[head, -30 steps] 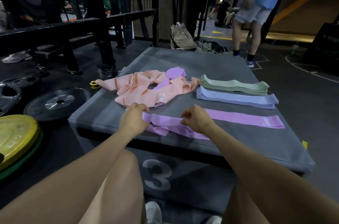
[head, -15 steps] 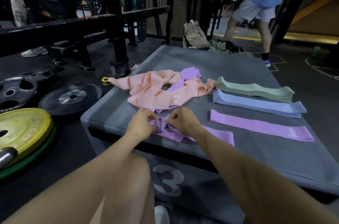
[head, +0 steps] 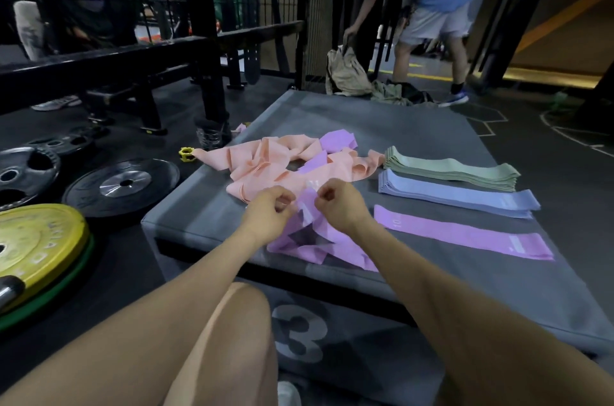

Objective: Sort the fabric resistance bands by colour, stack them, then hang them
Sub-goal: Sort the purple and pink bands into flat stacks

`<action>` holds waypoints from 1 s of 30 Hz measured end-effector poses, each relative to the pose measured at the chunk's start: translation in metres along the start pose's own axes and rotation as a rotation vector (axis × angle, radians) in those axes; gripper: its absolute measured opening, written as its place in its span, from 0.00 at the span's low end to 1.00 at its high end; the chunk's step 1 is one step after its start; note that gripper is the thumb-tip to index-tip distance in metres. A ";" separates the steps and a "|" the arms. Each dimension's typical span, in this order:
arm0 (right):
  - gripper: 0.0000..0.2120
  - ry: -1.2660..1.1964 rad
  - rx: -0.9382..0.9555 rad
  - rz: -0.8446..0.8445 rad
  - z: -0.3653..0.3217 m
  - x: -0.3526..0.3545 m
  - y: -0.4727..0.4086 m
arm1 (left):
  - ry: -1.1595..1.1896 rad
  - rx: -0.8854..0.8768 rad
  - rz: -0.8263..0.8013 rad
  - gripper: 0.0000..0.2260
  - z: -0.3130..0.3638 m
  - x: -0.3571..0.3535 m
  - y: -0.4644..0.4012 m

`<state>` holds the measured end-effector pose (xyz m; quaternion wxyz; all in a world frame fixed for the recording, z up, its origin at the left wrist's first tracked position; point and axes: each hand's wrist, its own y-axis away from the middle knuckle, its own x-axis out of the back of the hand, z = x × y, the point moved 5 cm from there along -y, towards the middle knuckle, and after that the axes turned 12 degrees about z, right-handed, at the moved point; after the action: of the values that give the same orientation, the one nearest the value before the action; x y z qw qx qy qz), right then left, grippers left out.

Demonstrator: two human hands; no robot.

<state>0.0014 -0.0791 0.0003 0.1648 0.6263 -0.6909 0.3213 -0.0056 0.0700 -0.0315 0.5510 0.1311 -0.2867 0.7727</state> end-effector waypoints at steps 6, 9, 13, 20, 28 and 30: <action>0.11 -0.204 0.050 0.096 -0.023 0.060 -0.003 | 0.248 -0.114 -0.135 0.13 0.072 -0.011 -0.005; 0.12 -0.206 0.076 0.123 -0.030 0.090 -0.004 | 0.369 -0.108 -0.223 0.14 0.104 -0.019 -0.003; 0.13 -0.229 0.070 0.213 -0.030 0.134 -0.006 | 0.428 -0.094 -0.201 0.07 0.137 -0.021 -0.001; 0.06 -0.214 0.136 0.268 -0.038 0.184 -0.001 | 0.397 -0.162 -0.197 0.02 0.190 -0.024 -0.001; 0.03 -0.130 0.153 0.525 -0.039 0.232 0.004 | 0.410 -0.153 -0.360 0.06 0.210 -0.046 0.015; 0.03 -0.167 0.102 0.601 -0.029 0.246 0.006 | 0.291 -0.147 -0.415 0.06 0.197 -0.058 0.018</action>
<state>-0.0496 -0.2470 0.1757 -0.0264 0.4256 -0.8393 0.3373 -0.0237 -0.0944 0.0912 0.7411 0.0342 -0.2268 0.6310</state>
